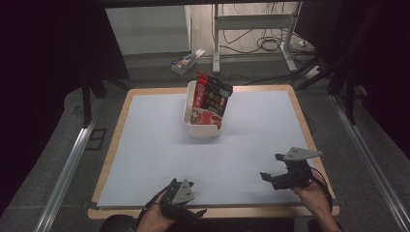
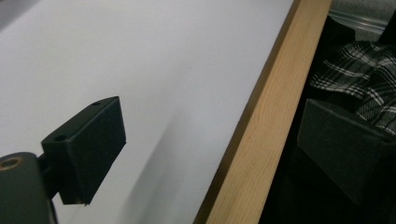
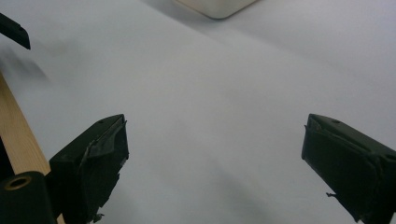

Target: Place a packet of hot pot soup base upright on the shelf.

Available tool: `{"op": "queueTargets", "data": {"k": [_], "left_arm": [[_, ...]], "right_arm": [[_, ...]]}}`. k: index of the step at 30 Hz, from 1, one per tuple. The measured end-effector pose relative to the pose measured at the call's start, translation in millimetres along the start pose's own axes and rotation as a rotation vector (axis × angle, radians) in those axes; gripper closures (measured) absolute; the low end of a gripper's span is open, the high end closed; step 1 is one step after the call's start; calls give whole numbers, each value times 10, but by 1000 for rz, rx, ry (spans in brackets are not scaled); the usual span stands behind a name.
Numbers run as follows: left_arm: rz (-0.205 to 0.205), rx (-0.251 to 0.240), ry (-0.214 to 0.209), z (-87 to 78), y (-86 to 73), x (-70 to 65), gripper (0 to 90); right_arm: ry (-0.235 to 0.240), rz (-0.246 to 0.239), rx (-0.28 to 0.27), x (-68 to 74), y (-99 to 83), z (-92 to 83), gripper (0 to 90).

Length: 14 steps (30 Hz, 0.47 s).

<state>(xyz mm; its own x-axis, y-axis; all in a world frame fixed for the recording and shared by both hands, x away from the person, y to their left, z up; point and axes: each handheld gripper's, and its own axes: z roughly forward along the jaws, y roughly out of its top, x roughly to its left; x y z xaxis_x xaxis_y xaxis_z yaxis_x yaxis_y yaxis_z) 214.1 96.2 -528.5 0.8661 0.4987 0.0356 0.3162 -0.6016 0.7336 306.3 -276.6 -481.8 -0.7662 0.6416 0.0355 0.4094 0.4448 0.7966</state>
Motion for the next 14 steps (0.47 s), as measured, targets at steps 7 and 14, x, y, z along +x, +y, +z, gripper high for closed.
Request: {"op": "queueTargets", "data": {"k": [7, 14], "left_arm": [[77, 51, 1, 53, 7, -77, 73], [37, 25, 9, 28, 7, -31, 73]], "right_arm": [[17, 8, 27, -30, -81, 48, 71], [19, 29, 51, -81, -147, 82, 71]]}}
